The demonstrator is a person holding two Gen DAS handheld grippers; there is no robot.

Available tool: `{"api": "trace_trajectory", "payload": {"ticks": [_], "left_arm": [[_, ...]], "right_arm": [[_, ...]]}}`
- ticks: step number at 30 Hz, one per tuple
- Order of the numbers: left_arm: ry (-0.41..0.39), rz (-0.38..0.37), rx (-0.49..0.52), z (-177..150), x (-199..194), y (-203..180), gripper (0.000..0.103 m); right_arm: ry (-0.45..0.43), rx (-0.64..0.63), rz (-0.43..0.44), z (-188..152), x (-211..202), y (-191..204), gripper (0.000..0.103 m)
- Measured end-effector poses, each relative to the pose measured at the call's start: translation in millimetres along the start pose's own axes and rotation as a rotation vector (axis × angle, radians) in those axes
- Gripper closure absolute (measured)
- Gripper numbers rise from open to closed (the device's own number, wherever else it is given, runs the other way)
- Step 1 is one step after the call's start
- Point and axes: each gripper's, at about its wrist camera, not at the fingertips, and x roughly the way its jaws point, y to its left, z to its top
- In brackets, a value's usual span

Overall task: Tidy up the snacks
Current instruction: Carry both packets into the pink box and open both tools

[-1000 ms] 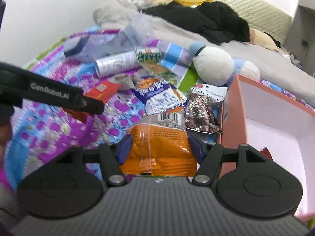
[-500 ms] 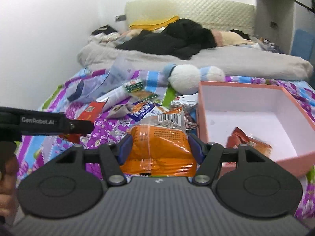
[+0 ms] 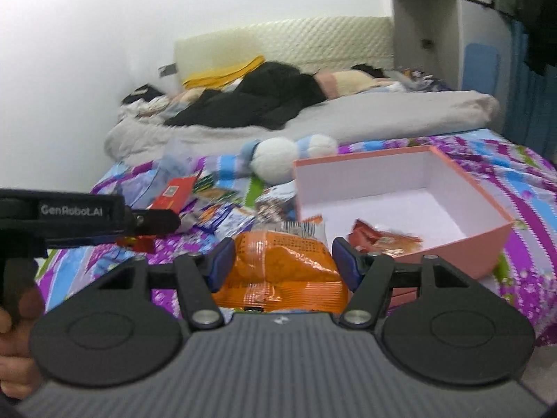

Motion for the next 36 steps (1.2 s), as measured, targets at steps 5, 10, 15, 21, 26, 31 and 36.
{"api": "trace_trajectory", "payload": {"ticks": [5,10,15,21,26,31,36], "left_arm": [[0.034,-0.031,0.018,1.0,15.2,-16.6,0.046],[0.085,-0.036,0.025,7.3,48.5,-30.7,0.046],[0.136,-0.043,0.064,22.5,93.0,-46.8,0.046],[0.182,-0.052,0.087,42.6,151.0,-66.1,0.046],[0.225,-0.063,0.096,54.6,206.0,-74.6,0.046],[0.272,-0.071,0.109,60.8,253.4,-78.7,0.046],[0.317,-0.073,0.122,57.1,285.5,-77.4,0.045]], "right_arm": [[-0.040,0.032,-0.051,0.7,-13.6,-22.7,0.039],[-0.021,0.075,-0.085,1.9,-2.8,-49.1,0.039],[0.004,0.108,-0.104,6.1,18.9,-74.0,0.039],[0.027,0.116,-0.110,17.4,52.4,-99.8,0.055],[0.053,0.118,-0.117,27.6,89.6,-120.1,0.056],[0.100,0.128,-0.134,26.2,126.7,-139.9,0.056],[0.153,0.158,-0.138,16.7,150.7,-154.3,0.056]]}}
